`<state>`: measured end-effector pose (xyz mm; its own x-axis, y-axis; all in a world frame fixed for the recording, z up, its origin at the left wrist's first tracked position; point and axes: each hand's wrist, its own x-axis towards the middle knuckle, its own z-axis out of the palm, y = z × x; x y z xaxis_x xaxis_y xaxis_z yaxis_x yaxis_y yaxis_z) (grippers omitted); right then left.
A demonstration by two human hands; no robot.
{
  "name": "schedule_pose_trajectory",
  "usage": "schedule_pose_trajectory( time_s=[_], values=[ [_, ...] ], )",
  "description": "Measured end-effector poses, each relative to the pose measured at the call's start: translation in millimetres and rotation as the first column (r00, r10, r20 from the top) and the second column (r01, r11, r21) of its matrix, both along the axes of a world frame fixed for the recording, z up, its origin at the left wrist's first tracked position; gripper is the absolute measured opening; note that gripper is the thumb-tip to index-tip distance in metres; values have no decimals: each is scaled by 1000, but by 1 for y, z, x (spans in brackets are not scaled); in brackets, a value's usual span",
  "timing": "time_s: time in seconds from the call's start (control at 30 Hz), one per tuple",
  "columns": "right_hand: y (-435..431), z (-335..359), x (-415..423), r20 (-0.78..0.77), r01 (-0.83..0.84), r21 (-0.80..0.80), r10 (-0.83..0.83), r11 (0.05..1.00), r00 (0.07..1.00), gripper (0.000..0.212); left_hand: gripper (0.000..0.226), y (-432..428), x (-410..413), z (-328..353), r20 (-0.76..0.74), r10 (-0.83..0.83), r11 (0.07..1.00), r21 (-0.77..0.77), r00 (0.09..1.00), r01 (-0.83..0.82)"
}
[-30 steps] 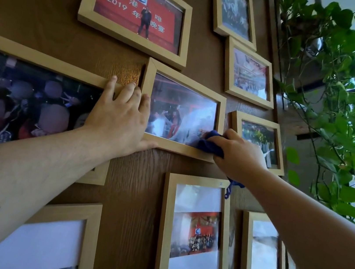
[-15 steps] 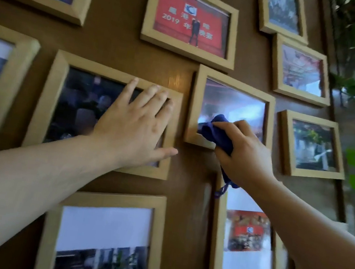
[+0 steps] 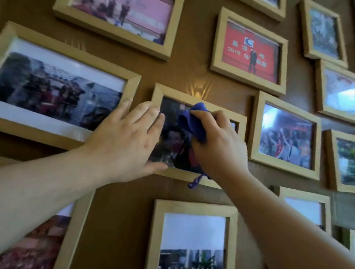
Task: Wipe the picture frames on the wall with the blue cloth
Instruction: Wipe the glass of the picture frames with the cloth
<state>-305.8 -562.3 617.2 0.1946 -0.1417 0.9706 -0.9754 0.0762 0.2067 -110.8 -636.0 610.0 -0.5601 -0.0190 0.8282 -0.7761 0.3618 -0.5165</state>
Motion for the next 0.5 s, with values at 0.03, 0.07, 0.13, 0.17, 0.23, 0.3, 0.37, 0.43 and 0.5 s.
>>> schedule_pose_trajectory(
  time_s=[0.03, 0.07, 0.13, 0.17, 0.23, 0.3, 0.37, 0.43, 0.5],
  values=[
    [-6, 2, 5, 14, 2, -10, -2, 1000, 1000, 54, 102, 0, -1, -1, -2, 9, 1000, 21, 1000, -9],
    [-12, 5, 12, 19, 6, -23, -5, 1000, 1000, 54, 104, -3, 0, -1, -19, 21, 999, 33, 1000, -20],
    [-23, 8, 34, 17, 21, -29, -21, 999, 1000, 54, 109, -13, 5, -3, -56, 18, 998, 64, 998, -14],
    [-28, 9, 40, 14, 40, -35, -40, 999, 999, 53, 112, -17, 5, -5, -67, 13, 997, 75, 998, -8],
    [-37, 11, 54, 16, 94, -35, -93, 995, 996, 51, 113, -25, 9, -9, -86, -2, 997, 82, 996, 9],
    [-43, 12, 58, 45, 112, -30, -110, 993, 993, 51, 112, -29, 7, -11, -69, -11, 999, 50, 998, 15],
    [-46, 8, 58, 62, 123, -37, -120, 992, 991, 51, 108, -31, 5, -13, -39, -31, 999, 16, 999, 31],
    [-47, 3, 52, 72, 146, -32, -143, 989, 987, 51, 105, -32, 4, -14, -27, -67, 998, 12, 997, 68],
    [-45, 0, 40, 100, 174, -14, -171, 985, 980, 51, 104, -33, 4, -14, -22, -100, 995, 6, 995, 100]
  ],
)
